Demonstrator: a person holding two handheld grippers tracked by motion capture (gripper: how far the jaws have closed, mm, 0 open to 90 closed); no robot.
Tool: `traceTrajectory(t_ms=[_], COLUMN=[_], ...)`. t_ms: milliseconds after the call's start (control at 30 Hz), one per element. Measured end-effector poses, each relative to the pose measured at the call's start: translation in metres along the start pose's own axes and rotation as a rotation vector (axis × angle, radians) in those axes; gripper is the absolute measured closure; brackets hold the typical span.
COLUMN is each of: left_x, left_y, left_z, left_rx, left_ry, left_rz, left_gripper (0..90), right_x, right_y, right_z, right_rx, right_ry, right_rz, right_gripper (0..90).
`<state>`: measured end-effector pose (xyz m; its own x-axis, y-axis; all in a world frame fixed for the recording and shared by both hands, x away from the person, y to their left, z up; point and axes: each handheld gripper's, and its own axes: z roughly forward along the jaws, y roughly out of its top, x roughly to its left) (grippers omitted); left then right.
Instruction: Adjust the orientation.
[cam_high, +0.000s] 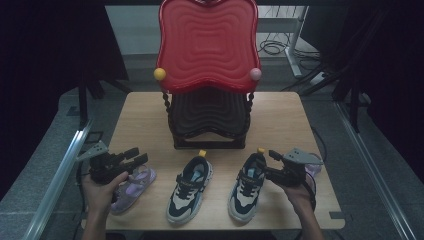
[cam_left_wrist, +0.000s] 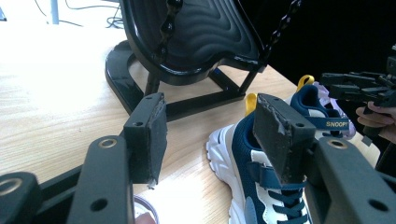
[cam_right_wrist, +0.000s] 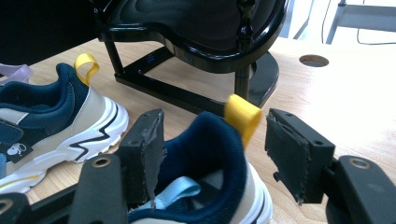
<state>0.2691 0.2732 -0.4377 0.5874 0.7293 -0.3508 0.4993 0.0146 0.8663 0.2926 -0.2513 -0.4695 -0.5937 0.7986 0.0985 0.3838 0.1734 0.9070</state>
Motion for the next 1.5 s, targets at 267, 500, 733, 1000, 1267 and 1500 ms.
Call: traceTrajectory(t_ms=[267, 500, 733, 1000, 1267, 1500], left_x=[-0.001, -0.003, -0.012, -0.022, -0.021, -0.009], left_y=[-0.006, -0.011, -0.012, -0.013, -0.015, -0.01], left_z=[0.0, 0.003, 0.005, 0.007, -0.004, -0.016], left_rx=[0.021, 0.059, 0.084, 0.097, 0.128, 0.156], left_ry=[-0.003, 0.008, 0.037, 0.099, 0.109, 0.111], left_rz=[-0.005, 0.043, 0.096, 0.107, 0.107, 0.1], left_gripper=[43.9, 54.8, 74.2, 90.0, 90.0, 90.0], right_x=[-0.002, -0.007, -0.013, -0.021, -0.009, 0.002], right_y=[-0.004, -0.004, -0.004, -0.002, 0.003, 0.019], right_z=[0.004, 0.007, 0.004, -0.005, -0.006, -0.001], right_rx=[-0.001, -0.003, -0.007, -0.036, -0.015, -0.031], right_ry=[0.017, 0.019, 0.054, 0.1, 0.097, 0.096], right_rz=[0.02, 0.035, 0.079, 0.109, 0.069, 0.057], right_gripper=[37.6, 37.7, 37.7, 37.7, 37.7, 37.6])
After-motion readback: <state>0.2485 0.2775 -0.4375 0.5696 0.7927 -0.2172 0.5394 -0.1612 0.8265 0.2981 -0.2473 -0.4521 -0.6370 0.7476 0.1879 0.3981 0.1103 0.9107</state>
